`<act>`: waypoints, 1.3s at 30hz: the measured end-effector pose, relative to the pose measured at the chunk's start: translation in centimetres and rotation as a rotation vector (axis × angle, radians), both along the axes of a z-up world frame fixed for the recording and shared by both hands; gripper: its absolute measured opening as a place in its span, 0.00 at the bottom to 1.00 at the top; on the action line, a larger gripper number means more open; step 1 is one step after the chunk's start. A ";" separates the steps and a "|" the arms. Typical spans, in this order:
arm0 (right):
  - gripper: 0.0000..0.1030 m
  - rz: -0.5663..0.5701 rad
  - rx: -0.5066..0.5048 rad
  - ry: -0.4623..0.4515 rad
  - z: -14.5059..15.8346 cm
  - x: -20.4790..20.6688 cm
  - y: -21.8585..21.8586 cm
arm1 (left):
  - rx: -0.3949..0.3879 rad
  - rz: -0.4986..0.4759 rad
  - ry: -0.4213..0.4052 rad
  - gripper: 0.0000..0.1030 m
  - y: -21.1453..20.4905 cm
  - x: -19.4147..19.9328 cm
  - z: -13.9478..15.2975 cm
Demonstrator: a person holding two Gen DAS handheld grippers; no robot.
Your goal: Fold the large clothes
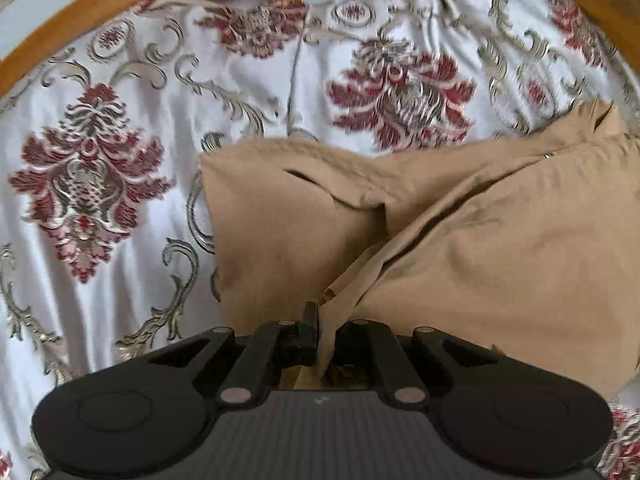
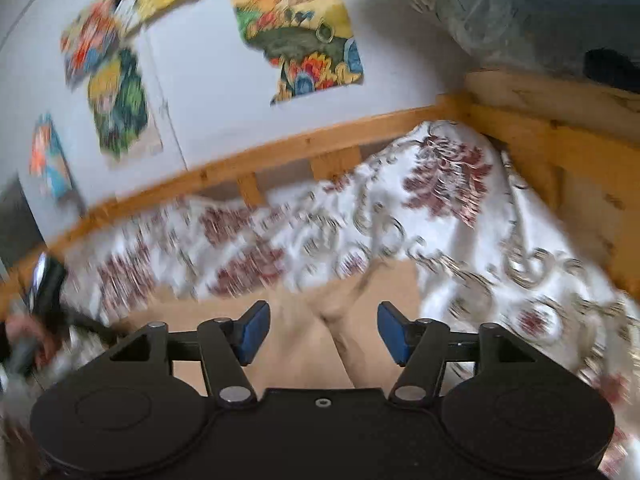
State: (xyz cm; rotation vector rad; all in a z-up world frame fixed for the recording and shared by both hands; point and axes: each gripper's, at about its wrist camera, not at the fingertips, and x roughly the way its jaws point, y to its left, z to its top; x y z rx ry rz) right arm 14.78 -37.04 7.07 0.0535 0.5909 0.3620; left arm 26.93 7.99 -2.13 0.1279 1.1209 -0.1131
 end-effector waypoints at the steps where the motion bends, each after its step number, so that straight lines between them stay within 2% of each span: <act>1: 0.77 0.033 -0.047 -0.002 -0.9 -1.3 0.7 | 0.006 -0.003 0.000 0.05 0.0 0.1 -0.2; 2: 0.79 0.080 -0.084 0.001 -1.9 -2.4 1.5 | 0.009 0.000 0.000 0.05 -0.1 0.1 -0.3; 4: 0.84 0.153 -0.089 0.011 -3.7 -3.6 2.8 | 0.017 0.009 0.000 0.08 -0.2 0.1 -0.2; 6: 0.84 0.206 -0.143 0.039 -5.0 -3.6 4.5 | 0.044 0.015 -0.015 0.20 -0.3 0.0 0.1; 7: 0.78 0.208 -0.200 0.033 -5.4 -3.5 5.3 | 0.053 0.015 -0.028 0.24 -0.3 -0.2 0.3; 8: 0.63 0.195 -0.243 0.010 -5.7 -3.6 5.9 | 0.058 0.017 -0.046 0.35 -0.2 -0.4 0.7; 9: 0.52 0.171 -0.276 -0.018 -6.0 -3.6 6.2 | 0.060 0.020 -0.064 0.51 0.0 -0.7 1.0; 10: 0.37 0.144 -0.276 -0.029 -6.2 -3.5 6.0 | 0.055 0.026 -0.076 0.60 0.3 -1.0 1.4; 11: 0.30 0.105 -0.248 -0.031 -6.3 -3.4 5.7 | 0.048 0.031 -0.088 0.69 0.7 -1.3 1.8; 13: 0.23 0.040 -0.182 -0.041 -6.3 -3.0 4.9 | 0.040 0.049 -0.131 0.74 1.6 -2.3 3.0; 15: 0.17 -0.020 -0.148 -0.067 -6.0 -2.3 4.3 | 0.020 0.077 -0.176 0.89 2.8 -3.4 4.1; 17: 0.16 -0.085 -0.082 -0.073 -5.9 -1.3 3.2 | -0.021 0.096 -0.207 0.90 4.1 -4.7 5.1; 20: 0.16 -0.183 0.095 0.002 -6.7 0.0 -0.2 | -0.111 0.083 -0.251 0.97 5.7 -7.7 6.1; 22: 0.16 -0.259 0.201 0.049 -7.4 0.6 -2.6 | -0.161 0.058 -0.290 0.98 6.6 -10.2 5.8; 24: 0.16 -0.327 0.262 0.070 -7.8 0.9 -4.6 | -0.175 0.044 -0.313 0.98 7.3 -12.2 5.2; 27: 0.15 -0.378 0.284 0.089 -8.2 1.3 -5.9 | -0.241 0.088 -0.316 0.98 8.6 -14.2 4.7; 30: 0.15 -0.369 0.261 0.098 -8.5 1.2 -5.6 | -0.329 0.119 -0.365 0.98 10.1 -15.9 5.1; 33: 0.15 -0.346 0.226 0.091 -8.5 1.1 -4.9 | -0.378 0.151 -0.387 0.98 11.1 -16.3 6.0; 35: 0.15 -0.338 0.218 0.091 -8.5 1.1 -4.6 | -0.377 0.154 -0.394 0.98 11.3 -16.1 6.7; 39: 0.15 -0.344 0.203 0.100 -8.8 1.0 -4.5 | -0.292 0.138 -0.431 0.98 11.0 -16.0 8.0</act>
